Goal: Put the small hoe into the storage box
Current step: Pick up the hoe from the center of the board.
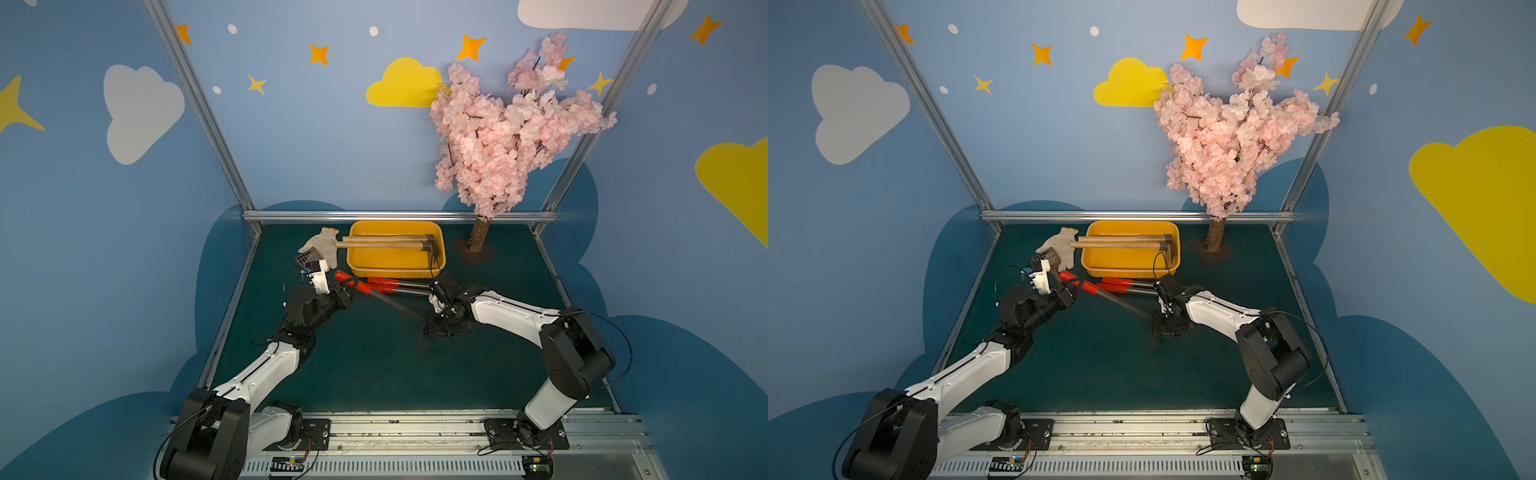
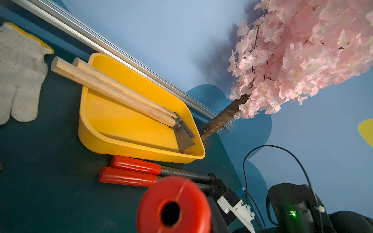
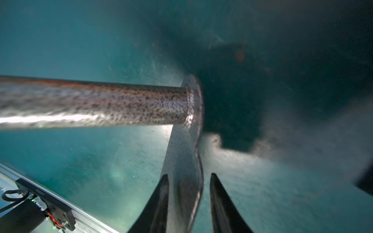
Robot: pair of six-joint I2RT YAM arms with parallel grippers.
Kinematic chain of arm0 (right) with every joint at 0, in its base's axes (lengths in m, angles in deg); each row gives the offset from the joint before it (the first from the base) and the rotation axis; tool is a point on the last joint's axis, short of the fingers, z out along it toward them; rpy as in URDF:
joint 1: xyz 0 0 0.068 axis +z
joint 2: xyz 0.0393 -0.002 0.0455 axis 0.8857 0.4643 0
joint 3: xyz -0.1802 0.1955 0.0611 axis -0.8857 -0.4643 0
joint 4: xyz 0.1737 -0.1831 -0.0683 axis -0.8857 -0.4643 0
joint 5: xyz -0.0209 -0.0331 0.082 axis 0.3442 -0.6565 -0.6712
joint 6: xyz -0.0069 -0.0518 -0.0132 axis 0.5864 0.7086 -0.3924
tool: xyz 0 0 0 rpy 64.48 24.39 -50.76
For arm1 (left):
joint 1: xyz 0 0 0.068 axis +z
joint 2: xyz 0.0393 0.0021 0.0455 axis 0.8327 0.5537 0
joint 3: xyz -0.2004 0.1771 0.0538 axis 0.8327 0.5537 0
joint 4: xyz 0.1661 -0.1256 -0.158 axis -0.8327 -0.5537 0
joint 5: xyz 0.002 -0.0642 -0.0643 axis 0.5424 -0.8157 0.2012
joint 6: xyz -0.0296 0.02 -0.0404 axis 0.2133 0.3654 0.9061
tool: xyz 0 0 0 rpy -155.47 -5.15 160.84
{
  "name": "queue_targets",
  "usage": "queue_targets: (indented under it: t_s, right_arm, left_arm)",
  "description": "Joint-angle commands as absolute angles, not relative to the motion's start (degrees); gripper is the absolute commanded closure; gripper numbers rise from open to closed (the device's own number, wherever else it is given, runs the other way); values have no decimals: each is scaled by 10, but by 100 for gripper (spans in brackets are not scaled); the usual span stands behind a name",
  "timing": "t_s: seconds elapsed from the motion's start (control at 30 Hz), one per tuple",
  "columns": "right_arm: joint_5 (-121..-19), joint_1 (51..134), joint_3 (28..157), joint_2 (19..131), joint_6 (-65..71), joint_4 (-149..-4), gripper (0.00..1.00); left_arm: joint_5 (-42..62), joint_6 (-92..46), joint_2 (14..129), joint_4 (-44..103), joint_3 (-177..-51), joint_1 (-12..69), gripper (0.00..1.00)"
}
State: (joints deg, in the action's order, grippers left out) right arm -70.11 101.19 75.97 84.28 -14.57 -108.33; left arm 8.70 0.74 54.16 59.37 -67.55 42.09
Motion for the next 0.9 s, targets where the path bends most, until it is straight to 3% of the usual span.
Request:
queue_targets:
  t_s: [0.0, 0.07, 0.2, 0.4, 0.47, 0.53, 0.67, 0.87]
  right_arm:
    - [-727, 1018, 752, 860, -168, -1043, 69]
    - [-729, 1020, 751, 872, -171, -1034, 75]
    - [-722, 1021, 754, 871, -174, -1034, 98]
    - [-680, 1021, 771, 837, -160, -1074, 100]
    - [-662, 1021, 784, 826, -148, -1097, 100]
    - [-641, 1018, 801, 815, -133, -1122, 100]
    - [-598, 1000, 852, 804, -91, -1170, 100]
    - [-559, 957, 967, 828, -42, -1217, 100]
  left_arm:
    - [113, -56, 542, 567, -671, 422, 97]
    - [116, -57, 539, 566, -668, 422, 97]
    - [120, -58, 532, 564, -665, 422, 97]
    - [129, -61, 524, 561, -660, 422, 97]
    - [133, -60, 521, 560, -657, 422, 93]
    - [139, -63, 515, 560, -654, 423, 85]
    - [157, -70, 493, 537, -650, 423, 53]
    - [196, -81, 446, 485, -645, 426, 22]
